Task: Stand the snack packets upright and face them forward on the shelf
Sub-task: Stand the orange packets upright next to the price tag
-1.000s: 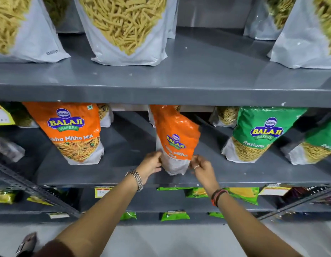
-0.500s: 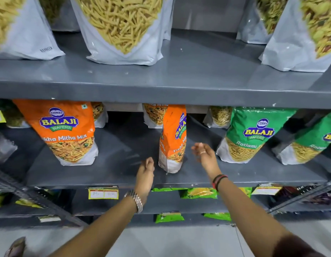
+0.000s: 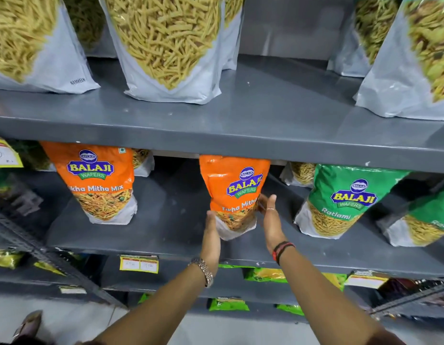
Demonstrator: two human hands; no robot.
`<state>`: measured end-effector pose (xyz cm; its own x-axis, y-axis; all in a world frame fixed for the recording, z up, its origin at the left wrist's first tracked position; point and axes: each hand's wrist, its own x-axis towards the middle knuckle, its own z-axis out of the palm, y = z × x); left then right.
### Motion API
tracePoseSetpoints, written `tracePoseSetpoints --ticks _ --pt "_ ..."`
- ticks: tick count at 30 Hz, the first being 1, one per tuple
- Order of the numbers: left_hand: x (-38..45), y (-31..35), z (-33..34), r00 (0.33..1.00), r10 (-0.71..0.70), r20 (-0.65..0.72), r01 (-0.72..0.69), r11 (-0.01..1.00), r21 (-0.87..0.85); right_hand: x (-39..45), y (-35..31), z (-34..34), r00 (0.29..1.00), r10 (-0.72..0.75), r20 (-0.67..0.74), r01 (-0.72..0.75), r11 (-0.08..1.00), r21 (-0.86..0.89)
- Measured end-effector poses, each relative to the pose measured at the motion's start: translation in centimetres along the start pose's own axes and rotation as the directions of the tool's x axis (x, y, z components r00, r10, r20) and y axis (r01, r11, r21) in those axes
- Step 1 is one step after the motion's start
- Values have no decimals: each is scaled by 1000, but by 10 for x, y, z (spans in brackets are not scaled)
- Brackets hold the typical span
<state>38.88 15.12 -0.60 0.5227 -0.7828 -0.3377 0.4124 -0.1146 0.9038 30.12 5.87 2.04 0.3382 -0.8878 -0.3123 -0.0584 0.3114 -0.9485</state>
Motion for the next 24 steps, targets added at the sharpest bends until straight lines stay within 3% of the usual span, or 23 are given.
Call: tracePoseSetpoints --ticks 10,12,15,20,24 --pt "58 26 -17 989 -148 -14 147 988 -35 -15 34 -25 994 -83 -77 84 996 16" --pt "53 23 -28 988 -141 -59 139 990 -32 -15 47 -26 989 -74 -127 70 997 -38" --pt "40 10 -59 968 -82 -235 63 994 -89 -20 71 -16 986 -2 -167 -5 999 -40" --pt "17 6 -136 835 78 -544 -84 996 15 -29 89 35 975 69 -209 -71 997 0" --pt "14 40 -213 680 232 -696 -138 972 190 -39 75 114 987 153 39 -155 987 35"
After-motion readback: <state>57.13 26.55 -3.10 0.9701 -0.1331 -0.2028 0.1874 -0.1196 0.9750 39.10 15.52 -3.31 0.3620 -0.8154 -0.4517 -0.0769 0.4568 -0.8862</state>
